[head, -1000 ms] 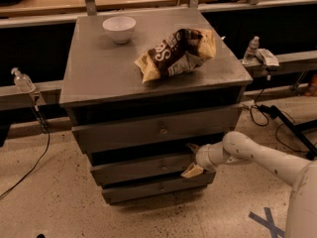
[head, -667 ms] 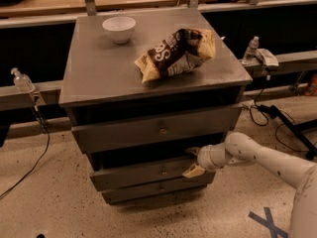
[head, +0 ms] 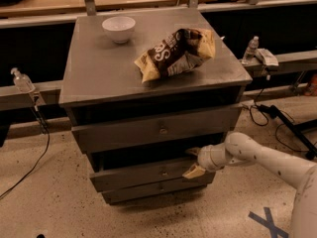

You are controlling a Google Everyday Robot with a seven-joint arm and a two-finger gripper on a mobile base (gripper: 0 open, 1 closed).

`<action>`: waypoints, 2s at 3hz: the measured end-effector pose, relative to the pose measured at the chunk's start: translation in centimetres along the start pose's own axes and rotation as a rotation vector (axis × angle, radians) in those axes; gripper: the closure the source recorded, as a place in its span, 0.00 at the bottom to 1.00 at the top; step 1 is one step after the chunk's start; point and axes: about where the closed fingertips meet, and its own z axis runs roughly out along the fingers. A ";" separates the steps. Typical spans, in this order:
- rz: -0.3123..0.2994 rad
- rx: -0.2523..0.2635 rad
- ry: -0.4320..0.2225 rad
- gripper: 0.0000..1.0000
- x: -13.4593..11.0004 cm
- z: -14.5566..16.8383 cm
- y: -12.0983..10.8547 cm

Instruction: Open middle drawer

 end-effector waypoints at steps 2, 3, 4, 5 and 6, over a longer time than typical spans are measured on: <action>0.040 -0.005 -0.009 0.34 1.7 -2.0 3.1; 0.050 -0.006 -0.012 0.09 1.9 -2.8 4.0; 0.087 -0.028 -0.025 0.00 4.2 -5.9 8.2; 0.084 -0.062 -0.037 0.03 4.9 -7.6 10.8; 0.047 -0.104 -0.045 0.08 4.0 -7.9 12.2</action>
Offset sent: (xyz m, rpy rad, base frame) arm -0.1816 -0.1062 -0.0013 0.0918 0.1323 -0.1326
